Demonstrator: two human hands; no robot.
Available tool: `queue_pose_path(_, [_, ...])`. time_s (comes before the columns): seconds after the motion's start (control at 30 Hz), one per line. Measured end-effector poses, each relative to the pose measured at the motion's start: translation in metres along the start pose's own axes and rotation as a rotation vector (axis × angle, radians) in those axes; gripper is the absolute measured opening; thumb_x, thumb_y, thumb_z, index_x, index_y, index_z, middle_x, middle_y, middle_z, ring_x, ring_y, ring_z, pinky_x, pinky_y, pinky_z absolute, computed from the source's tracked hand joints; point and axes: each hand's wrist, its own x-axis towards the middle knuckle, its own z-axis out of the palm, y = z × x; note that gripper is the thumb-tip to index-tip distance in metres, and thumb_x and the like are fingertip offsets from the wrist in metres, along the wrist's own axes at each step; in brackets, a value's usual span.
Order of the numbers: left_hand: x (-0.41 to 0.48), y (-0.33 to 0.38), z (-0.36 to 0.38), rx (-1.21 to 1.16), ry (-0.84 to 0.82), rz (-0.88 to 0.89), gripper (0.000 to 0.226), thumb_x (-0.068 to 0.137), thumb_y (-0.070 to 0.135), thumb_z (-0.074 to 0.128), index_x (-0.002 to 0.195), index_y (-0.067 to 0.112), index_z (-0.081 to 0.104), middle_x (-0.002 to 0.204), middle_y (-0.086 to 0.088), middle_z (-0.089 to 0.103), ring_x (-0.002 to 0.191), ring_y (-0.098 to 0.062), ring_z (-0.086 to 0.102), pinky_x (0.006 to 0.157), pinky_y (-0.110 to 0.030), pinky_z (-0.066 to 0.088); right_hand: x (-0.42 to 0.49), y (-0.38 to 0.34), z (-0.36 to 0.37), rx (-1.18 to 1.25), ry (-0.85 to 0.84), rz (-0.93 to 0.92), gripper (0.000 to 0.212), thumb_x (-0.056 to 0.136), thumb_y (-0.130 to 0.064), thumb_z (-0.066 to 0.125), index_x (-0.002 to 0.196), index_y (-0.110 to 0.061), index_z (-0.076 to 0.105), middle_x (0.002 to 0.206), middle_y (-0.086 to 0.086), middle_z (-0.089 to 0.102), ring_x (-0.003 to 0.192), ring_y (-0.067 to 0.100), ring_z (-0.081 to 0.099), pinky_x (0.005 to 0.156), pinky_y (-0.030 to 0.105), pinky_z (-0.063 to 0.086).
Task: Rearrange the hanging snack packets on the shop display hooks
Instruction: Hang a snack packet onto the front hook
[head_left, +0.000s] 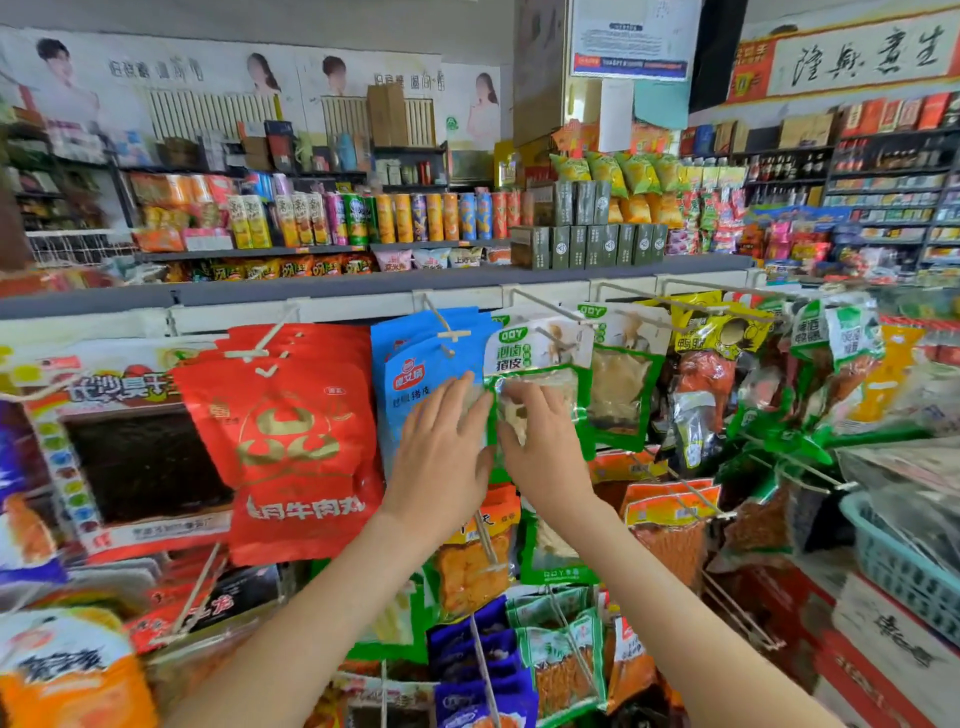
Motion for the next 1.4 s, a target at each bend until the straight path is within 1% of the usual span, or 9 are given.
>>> queue_pose_path(0.17, [-0.037, -0.049, -0.069, -0.095, 0.092, -0.037, 0.043, 0.08, 0.024, 0.05, 0.118, 0.004, 0.059, 0.121, -0.013, 0.058, 0.11, -0.029, 0.054, 0.097, -0.036, 0.042, -0.005, -0.086, 0.016, 0.116, 0.043, -0.2, 0.023, 0.083, -0.005, 0.056, 0.106, -0.006, 0.059, 0.097, 0.003, 0.058, 0.091, 0.015, 0.052, 0.079, 0.016, 0.035])
queue_pose_path(0.37, [-0.077, -0.145, -0.126, -0.053, 0.158, -0.117, 0.042, 0.08, 0.023, 0.044, 0.115, 0.004, 0.058, 0.114, -0.01, 0.061, 0.11, -0.023, 0.051, 0.099, -0.029, 0.034, 0.001, -0.188, 0.088, 0.255, 0.027, -0.319, 0.026, 0.078, -0.004, 0.054, 0.104, -0.006, 0.058, 0.097, 0.005, 0.059, 0.088, 0.019, 0.055, 0.08, 0.021, 0.039])
queue_pose_path(0.73, [-0.161, -0.324, -0.13, -0.047, 0.075, -0.512, 0.04, 0.089, 0.018, 0.057, 0.127, 0.009, 0.049, 0.124, -0.008, 0.053, 0.117, -0.024, 0.046, 0.098, -0.032, 0.037, 0.013, -0.252, 0.247, 0.289, -0.356, -0.024, 0.039, 0.087, -0.012, 0.059, 0.124, -0.011, 0.047, 0.119, 0.004, 0.052, 0.099, 0.01, 0.051, 0.087, 0.022, 0.042])
queue_pose_path(0.87, [-0.17, -0.366, -0.141, 0.01, 0.168, -0.581, 0.042, 0.088, 0.016, 0.059, 0.127, 0.006, 0.047, 0.123, -0.009, 0.051, 0.118, -0.026, 0.044, 0.098, -0.028, 0.032, 0.015, -0.284, 0.281, 0.385, -0.414, -0.027, 0.049, 0.088, -0.02, 0.061, 0.133, -0.016, 0.041, 0.13, -0.002, 0.049, 0.112, 0.006, 0.048, 0.092, 0.019, 0.04])
queue_pose_path(1.0, [-0.172, -0.402, -0.157, 0.042, 0.343, -0.694, 0.05, 0.079, 0.009, 0.067, 0.122, -0.005, 0.045, 0.119, -0.023, 0.047, 0.112, -0.035, 0.039, 0.095, -0.038, 0.032, 0.028, -0.323, 0.305, 0.513, -0.435, -0.024, 0.062, 0.086, -0.024, 0.065, 0.138, -0.019, 0.032, 0.132, -0.006, 0.046, 0.119, 0.006, 0.044, 0.096, 0.019, 0.036])
queue_pose_path(1.07, [-0.173, -0.42, -0.162, 0.014, 0.359, -0.741, 0.059, 0.078, 0.008, 0.069, 0.127, -0.006, 0.039, 0.124, -0.026, 0.043, 0.115, -0.038, 0.038, 0.096, -0.041, 0.032, 0.035, -0.338, 0.316, 0.588, -0.409, 0.076, 0.056, 0.085, -0.026, 0.066, 0.132, -0.018, 0.038, 0.128, 0.0, 0.051, 0.116, 0.013, 0.048, 0.096, 0.028, 0.041])
queue_pose_path(1.2, [-0.179, -0.437, -0.166, -0.018, 0.281, -0.705, 0.061, 0.085, 0.014, 0.064, 0.136, 0.001, 0.033, 0.135, -0.024, 0.035, 0.127, -0.039, 0.034, 0.102, -0.047, 0.033, 0.038, -0.36, 0.321, 0.648, -0.356, 0.133, 0.006, 0.088, -0.021, 0.061, 0.094, -0.021, 0.058, 0.091, 0.01, 0.065, 0.086, 0.027, 0.062, 0.079, 0.045, 0.05])
queue_pose_path(1.3, [-0.184, -0.433, -0.175, -0.021, 0.333, -0.608, 0.056, 0.088, 0.014, 0.059, 0.138, 0.007, 0.035, 0.14, -0.021, 0.033, 0.131, -0.036, 0.031, 0.106, -0.047, 0.031, 0.031, -0.374, 0.307, 0.723, -0.362, 0.071, 0.011, 0.09, -0.015, 0.058, 0.083, -0.022, 0.06, 0.081, 0.007, 0.067, 0.077, 0.025, 0.064, 0.067, 0.034, 0.049])
queue_pose_path(1.4, [-0.187, -0.428, -0.192, -0.001, 0.376, -0.524, 0.045, 0.093, 0.025, 0.047, 0.135, 0.012, 0.042, 0.14, -0.016, 0.037, 0.131, -0.031, 0.032, 0.107, -0.042, 0.026, 0.021, -0.385, 0.288, 0.837, -0.385, 0.029, 0.01, 0.09, -0.011, 0.058, 0.084, -0.003, 0.062, 0.077, 0.014, 0.067, 0.071, 0.024, 0.062, 0.062, 0.029, 0.046])
